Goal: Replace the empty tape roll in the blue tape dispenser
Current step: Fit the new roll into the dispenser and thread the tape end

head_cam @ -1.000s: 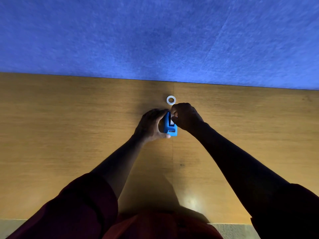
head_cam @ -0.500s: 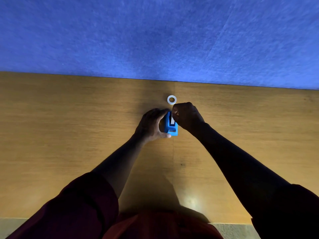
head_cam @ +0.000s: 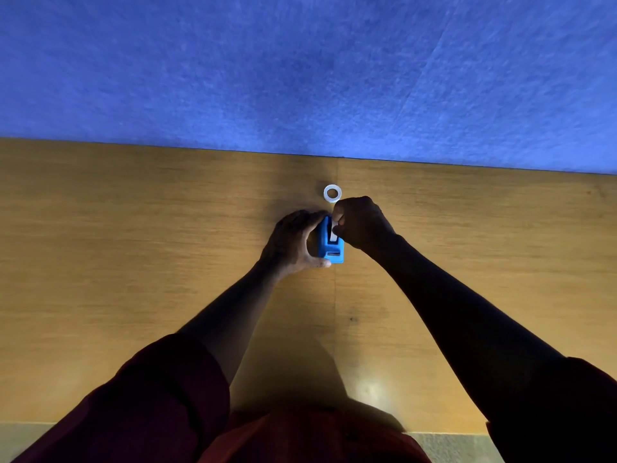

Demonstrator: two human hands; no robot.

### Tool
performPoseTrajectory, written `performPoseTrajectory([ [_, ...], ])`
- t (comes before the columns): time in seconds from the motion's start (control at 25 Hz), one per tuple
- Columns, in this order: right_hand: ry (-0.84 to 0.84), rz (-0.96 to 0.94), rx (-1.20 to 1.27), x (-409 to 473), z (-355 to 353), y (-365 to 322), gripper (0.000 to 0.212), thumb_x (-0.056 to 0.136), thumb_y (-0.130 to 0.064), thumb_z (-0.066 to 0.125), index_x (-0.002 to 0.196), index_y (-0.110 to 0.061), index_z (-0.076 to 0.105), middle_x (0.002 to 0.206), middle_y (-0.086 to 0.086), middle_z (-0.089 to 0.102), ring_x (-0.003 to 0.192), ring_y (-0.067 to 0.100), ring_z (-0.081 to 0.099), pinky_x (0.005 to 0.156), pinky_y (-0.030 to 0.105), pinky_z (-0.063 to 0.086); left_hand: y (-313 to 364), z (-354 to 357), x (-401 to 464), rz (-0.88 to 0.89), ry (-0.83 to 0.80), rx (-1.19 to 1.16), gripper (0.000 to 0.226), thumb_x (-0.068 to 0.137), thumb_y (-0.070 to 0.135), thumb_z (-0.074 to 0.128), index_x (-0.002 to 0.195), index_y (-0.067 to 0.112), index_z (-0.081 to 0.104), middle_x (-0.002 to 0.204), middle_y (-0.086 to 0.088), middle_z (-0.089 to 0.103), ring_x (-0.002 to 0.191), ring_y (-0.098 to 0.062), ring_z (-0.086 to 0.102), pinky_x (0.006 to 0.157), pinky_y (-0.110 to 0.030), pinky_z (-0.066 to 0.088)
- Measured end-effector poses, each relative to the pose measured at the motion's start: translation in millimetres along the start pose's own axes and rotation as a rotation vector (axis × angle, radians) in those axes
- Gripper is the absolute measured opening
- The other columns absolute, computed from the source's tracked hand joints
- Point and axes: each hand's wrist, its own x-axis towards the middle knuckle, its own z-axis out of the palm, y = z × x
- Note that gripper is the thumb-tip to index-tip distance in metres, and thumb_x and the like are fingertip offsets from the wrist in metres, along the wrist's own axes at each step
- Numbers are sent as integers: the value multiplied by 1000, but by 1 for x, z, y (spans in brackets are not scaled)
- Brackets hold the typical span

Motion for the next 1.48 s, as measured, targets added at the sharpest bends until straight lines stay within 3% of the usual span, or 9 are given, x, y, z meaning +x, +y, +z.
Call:
performPoseTrajectory([
  [0.12,17,-22,-81,2,0,-2,13,93,-18,64,90,-7,71,82,6,71,67,15,64,50,19,39,-1,2,-1,-8,6,-12,111,59,58,88,152,26,37,150,0,47,140,-21,41,117,-44,37],
  [0.24,32,-5,-47,2,0,-3,13,93,-18,66,95,-7,71,84,6,73,67,13,65,56,21,49,-2,4,-1,-16,0,-14,111,61,58,88,153,26,35,152,0,45,141,-20,39,118,-44,37],
  [0.44,18,6,-5,2,0,-2,12,90,-14,68,98,-7,71,88,7,74,70,12,64,58,19,47,-2,5,0,-15,-11,-28,110,62,55,88,154,24,35,152,0,44,142,-21,38,118,-46,37],
  [0.64,23,15,32,-4,2,-5,12,88,-14,71,99,-8,70,92,7,74,77,16,69,65,25,56,-2,7,0,-45,-25,-40,111,63,55,88,154,24,34,155,-1,41,145,-22,34,120,-46,34],
  [1.08,43,28,-58,1,0,-8,14,95,-16,62,95,-4,70,83,7,70,63,10,56,49,16,32,-3,10,-2,-38,21,-52,112,61,57,88,153,27,33,153,-2,43,142,-23,36,117,-41,32],
  [1.24,21,15,-30,2,-1,-5,12,94,-16,63,92,-6,70,79,5,69,68,16,66,53,19,41,-4,11,-2,-48,11,-51,114,61,57,88,154,27,31,155,-2,41,144,-23,34,118,-41,29],
  [1.4,22,33,-8,1,-1,-4,10,91,-15,65,94,-7,71,87,7,73,70,15,64,55,21,44,-3,10,-2,-48,7,-46,114,61,56,88,155,26,31,156,-2,41,145,-24,34,120,-42,30],
  [1.48,14,29,12,-1,-2,-4,12,90,-14,67,100,-7,71,92,7,74,77,18,68,65,29,56,-3,10,-2,-49,8,-44,113,61,56,88,154,26,32,155,-2,41,144,-23,35,120,-44,32],
])
